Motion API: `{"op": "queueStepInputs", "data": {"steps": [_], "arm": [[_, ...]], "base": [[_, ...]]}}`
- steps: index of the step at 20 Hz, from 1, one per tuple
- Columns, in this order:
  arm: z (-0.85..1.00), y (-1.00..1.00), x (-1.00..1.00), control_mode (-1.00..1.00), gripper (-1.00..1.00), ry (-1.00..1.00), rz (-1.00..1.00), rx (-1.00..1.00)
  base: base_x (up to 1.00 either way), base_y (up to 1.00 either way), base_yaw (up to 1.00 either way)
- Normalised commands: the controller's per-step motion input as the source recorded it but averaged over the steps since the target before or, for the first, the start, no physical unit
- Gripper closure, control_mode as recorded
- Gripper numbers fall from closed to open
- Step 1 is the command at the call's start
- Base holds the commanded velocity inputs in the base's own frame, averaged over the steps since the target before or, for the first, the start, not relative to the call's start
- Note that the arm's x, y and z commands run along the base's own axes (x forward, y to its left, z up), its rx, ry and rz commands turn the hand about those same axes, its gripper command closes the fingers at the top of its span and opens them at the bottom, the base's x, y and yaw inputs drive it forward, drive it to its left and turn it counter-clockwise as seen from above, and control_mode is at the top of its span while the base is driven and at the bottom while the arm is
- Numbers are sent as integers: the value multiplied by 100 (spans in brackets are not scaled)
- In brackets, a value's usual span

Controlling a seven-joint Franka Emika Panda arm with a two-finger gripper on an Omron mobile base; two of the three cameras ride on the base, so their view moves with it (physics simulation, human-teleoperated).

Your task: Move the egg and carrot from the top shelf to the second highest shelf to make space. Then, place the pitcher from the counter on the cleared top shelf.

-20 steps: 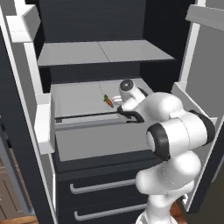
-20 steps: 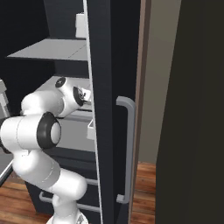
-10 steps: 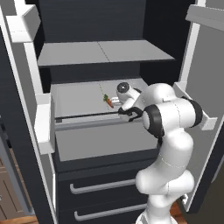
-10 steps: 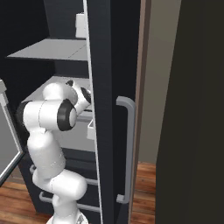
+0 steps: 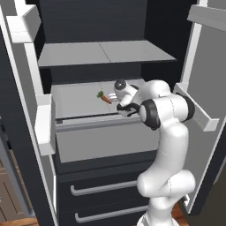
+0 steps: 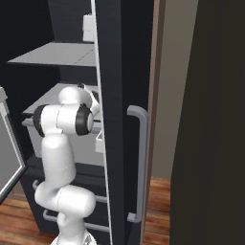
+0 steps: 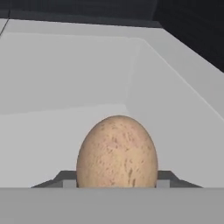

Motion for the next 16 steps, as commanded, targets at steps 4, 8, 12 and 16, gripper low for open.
{"op": "queueStepInputs", "data": {"steps": [4,8,12,16], "arm": [[0,-28,1,-100,-100,0,-6,0],[9,-16,-34,-100,-100,0,-6,0],[33,-1,-53,-100,-100,0,-3,0],[42,2,-73,-100,-100,0,0,0]], "base": [[0,0,0],[0,0,0],[0,0,0],[0,0,0]]}}
